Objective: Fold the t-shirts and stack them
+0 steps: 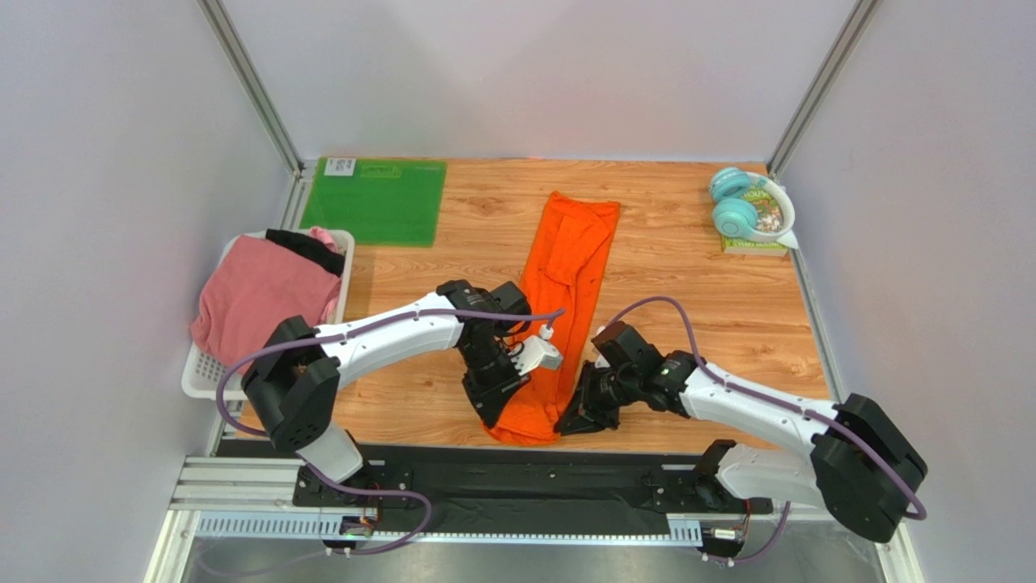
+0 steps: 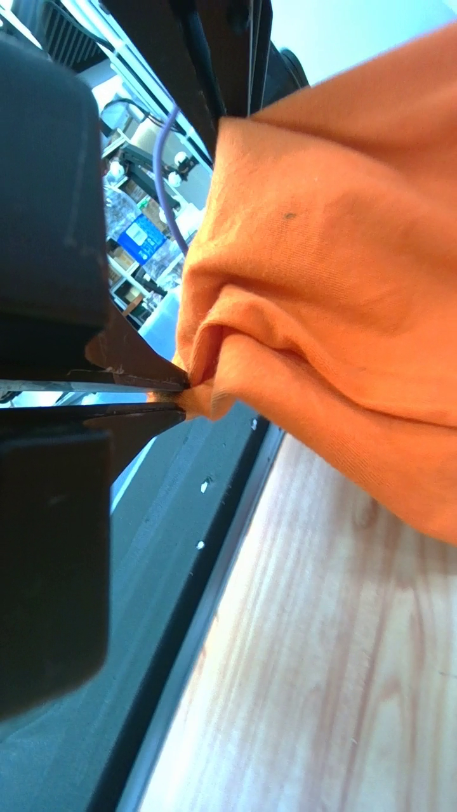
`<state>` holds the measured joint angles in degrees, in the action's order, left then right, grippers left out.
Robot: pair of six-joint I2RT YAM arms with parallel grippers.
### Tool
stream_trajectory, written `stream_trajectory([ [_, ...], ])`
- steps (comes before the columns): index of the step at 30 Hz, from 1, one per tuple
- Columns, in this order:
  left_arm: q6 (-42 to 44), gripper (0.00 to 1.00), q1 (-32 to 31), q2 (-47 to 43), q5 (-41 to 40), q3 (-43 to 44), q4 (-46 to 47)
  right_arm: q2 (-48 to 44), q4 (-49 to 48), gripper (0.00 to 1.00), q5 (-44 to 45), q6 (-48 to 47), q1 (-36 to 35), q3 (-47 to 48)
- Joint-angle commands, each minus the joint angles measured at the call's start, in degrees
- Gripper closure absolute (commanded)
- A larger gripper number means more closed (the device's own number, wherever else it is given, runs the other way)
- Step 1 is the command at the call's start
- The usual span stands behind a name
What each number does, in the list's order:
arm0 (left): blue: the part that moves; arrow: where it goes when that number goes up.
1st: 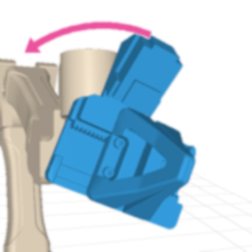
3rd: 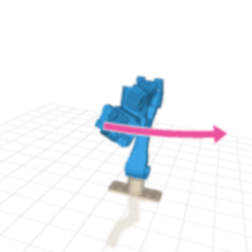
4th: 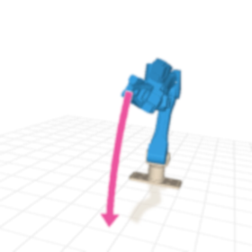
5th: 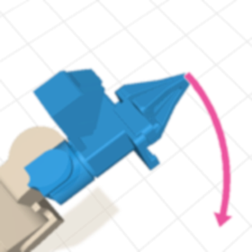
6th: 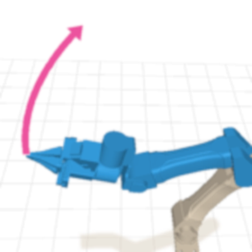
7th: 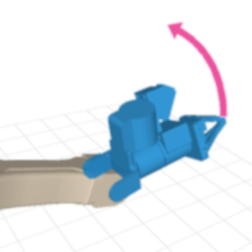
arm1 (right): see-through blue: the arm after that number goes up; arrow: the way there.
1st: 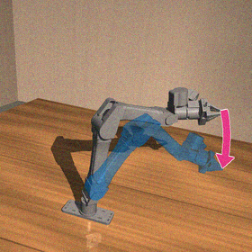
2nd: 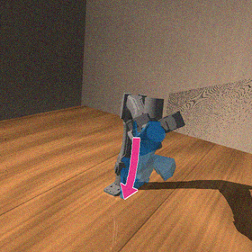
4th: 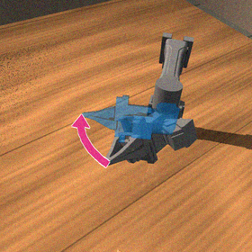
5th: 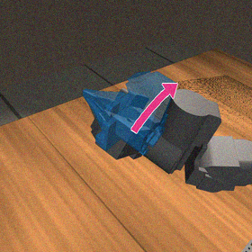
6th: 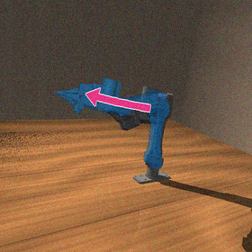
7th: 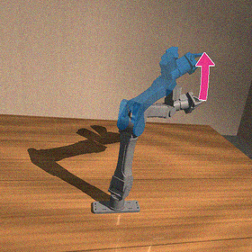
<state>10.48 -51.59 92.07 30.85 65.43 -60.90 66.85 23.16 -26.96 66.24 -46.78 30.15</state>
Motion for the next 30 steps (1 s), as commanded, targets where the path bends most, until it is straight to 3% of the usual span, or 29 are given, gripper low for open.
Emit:
stream_trajectory([
  [1, 2.9, 0.96, -0.4, -0.8, 4.0, 0.7, -4.8, -3.9, 2.9, 1.00, 1.7, 1.9, -0.1, -0.6],
  [11, 4.5, 0.90, -2.0, 1.5, 7.9, 4.0, -10.0, -15.5, 11.2, 1.00, 4.1, 4.4, -1.3, -0.4],
  [21, 4.3, 0.91, 0.9, 6.8, 3.6, 13.7, -12.0, -6.7, 10.0, 1.00, 3.1, -2.7, 4.0, 6.8],
  [30, 6.0, 0.92, 7.4, 17.2, 2.9, 18.7, -11.8, -2.5, 11.8, 1.00, 0.2, -10.2, 16.1, 13.7],
])
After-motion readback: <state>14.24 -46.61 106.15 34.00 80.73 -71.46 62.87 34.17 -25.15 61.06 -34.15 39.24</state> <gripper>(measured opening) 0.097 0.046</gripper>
